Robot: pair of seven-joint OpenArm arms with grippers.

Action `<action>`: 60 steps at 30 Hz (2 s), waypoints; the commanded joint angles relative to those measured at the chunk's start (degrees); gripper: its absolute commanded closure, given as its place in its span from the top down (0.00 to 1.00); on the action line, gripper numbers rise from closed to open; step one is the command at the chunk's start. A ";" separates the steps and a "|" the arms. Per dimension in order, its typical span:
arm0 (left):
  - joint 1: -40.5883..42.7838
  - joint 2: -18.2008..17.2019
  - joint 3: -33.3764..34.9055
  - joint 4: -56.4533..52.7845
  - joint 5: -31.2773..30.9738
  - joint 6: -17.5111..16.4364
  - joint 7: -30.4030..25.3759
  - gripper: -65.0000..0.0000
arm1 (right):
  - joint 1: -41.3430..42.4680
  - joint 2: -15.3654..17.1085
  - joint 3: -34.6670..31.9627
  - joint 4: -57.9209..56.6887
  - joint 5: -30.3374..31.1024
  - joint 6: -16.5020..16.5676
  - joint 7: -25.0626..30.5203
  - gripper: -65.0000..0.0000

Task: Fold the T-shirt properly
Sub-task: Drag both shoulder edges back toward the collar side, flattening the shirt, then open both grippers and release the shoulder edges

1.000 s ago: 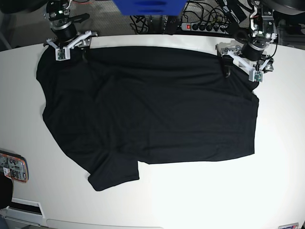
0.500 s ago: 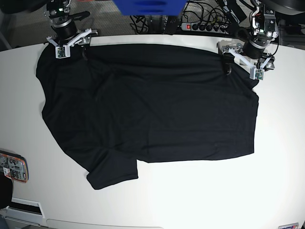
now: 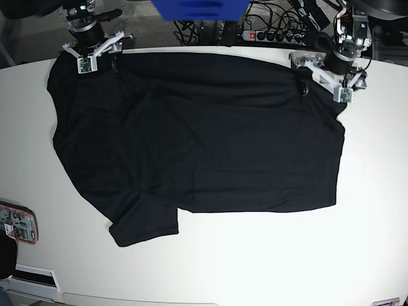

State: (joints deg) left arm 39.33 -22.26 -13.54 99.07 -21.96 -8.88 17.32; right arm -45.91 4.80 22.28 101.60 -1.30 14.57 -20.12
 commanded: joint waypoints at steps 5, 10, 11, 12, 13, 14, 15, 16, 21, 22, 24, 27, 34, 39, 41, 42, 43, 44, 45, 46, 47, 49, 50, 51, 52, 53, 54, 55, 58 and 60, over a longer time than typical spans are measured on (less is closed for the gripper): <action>5.90 0.06 0.22 5.68 -0.68 -0.48 3.29 1.00 | 0.94 0.17 -3.34 3.23 -2.44 0.07 -5.16 0.62; 8.62 0.15 0.22 7.79 -0.68 -0.48 3.29 1.00 | 2.88 0.17 -3.43 5.17 -2.44 0.07 -5.16 0.62; 9.15 0.15 0.22 8.14 -0.68 -0.48 3.29 1.00 | 3.41 0.17 -3.43 5.52 -2.44 0.07 -5.16 0.62; 9.94 0.15 0.22 8.23 -0.68 -0.48 3.29 1.00 | 3.84 0.17 -3.43 5.87 -2.44 0.07 -5.16 0.62; 10.47 0.15 0.13 8.49 -0.68 -0.48 3.29 1.00 | 4.02 0.17 -3.43 6.05 -2.44 0.07 -5.16 0.62; 10.73 0.15 0.13 8.85 -0.68 -0.48 3.29 1.00 | 4.02 0.17 -3.43 6.05 -2.44 0.07 -5.16 0.62; 11.53 0.15 0.13 8.93 -0.68 -0.48 3.29 1.00 | 4.02 0.17 -3.43 6.05 -2.44 0.07 -5.16 0.62; 12.05 0.15 0.13 8.93 -0.77 -0.48 3.29 1.00 | 4.02 0.17 -3.43 6.05 -2.44 0.07 -5.16 0.62; 14.43 0.15 -0.04 12.89 -0.77 -0.48 3.29 1.00 | 4.02 0.17 -3.07 6.13 -2.44 0.07 -5.16 0.62; 14.95 0.15 -0.13 14.30 -0.77 -0.48 3.29 1.00 | 4.02 0.17 -2.99 6.31 -2.44 0.07 -5.16 0.62; 15.66 0.15 -0.13 16.49 -0.77 -0.39 3.29 1.00 | 4.02 0.17 -2.99 6.66 -2.44 0.07 -5.16 0.62; 15.92 0.15 -0.22 17.72 -0.77 -0.39 3.29 1.00 | 4.02 0.17 -2.90 7.28 -2.44 0.07 -5.24 0.62; 15.57 0.15 -3.38 17.72 -0.86 -0.39 3.29 1.00 | 4.02 0.43 3.08 6.93 -2.61 0.07 -7.53 0.62; 15.48 0.15 -5.84 17.72 -0.86 -0.39 3.29 1.00 | 7.80 0.52 4.49 4.82 -2.61 0.07 -7.88 0.62; 15.31 0.15 -6.99 17.72 -0.86 -0.39 3.29 1.00 | 10.88 0.52 4.57 3.06 -2.79 0.16 -7.88 0.62; 14.78 0.15 -7.51 17.72 -0.86 -0.39 3.29 1.00 | 10.97 0.52 4.57 2.09 -2.79 0.16 -7.88 0.62; 13.90 0.15 -7.78 17.72 -0.86 -0.39 3.29 1.00 | 10.97 0.52 4.40 1.83 -2.79 0.16 -7.88 0.62; 13.28 0.15 -7.78 17.64 -0.86 -0.39 3.29 1.00 | 10.97 0.52 4.40 2.00 -2.79 0.16 -7.79 0.62; 12.93 0.15 -7.78 17.64 -0.77 -0.39 3.29 1.00 | 10.97 0.52 4.40 2.71 -2.79 0.16 -7.88 0.62; 12.76 0.15 -7.78 17.55 -0.77 -0.39 3.29 1.00 | 10.97 0.52 4.40 3.67 -2.79 0.16 -7.88 0.62; 12.67 0.15 -7.78 17.55 -0.77 -0.39 3.29 1.00 | 10.97 0.52 4.40 4.55 -2.79 0.16 -7.88 0.62; 12.58 0.15 -7.78 17.55 -0.77 -0.39 3.29 1.00 | 10.97 0.43 4.57 6.31 -2.79 0.16 -7.97 0.62; 12.58 0.15 -7.78 17.55 -0.77 -0.39 3.29 1.00 | 10.97 0.43 4.57 7.10 -2.79 0.16 -7.97 0.62; 12.58 0.15 -7.78 17.55 -0.77 -0.39 3.29 1.00 | 10.97 0.43 4.57 7.63 -2.79 0.16 -7.97 0.62; 12.49 0.15 -7.78 17.64 -0.77 -0.39 3.29 1.00 | 10.97 0.43 4.57 7.98 -2.79 0.16 -7.97 0.62; 12.40 0.06 -7.78 17.64 -0.77 -0.39 3.29 1.00 | 10.97 0.43 4.57 8.16 -2.79 0.16 -7.97 0.62; 12.05 0.06 -7.78 17.64 -0.77 -0.39 3.29 1.00 | 10.97 0.43 4.57 8.16 -2.79 0.16 -7.97 0.62; 11.61 0.06 -7.78 17.64 -0.77 -0.39 3.29 1.00 | 10.97 0.35 4.57 8.16 -2.79 0.16 -7.97 0.62; 11.35 -0.11 -7.87 17.64 -0.77 -0.39 3.29 1.00 | 10.97 0.35 4.57 8.24 -2.79 0.16 -7.97 0.62; 10.73 -0.20 -7.87 17.64 -0.42 -0.39 3.21 1.00 | 10.97 0.35 4.57 8.86 -2.79 0.16 -7.97 0.62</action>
State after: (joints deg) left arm 49.89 -21.78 -20.93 115.81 -22.26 -9.26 21.91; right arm -34.72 4.73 26.52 109.10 -4.56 15.03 -29.58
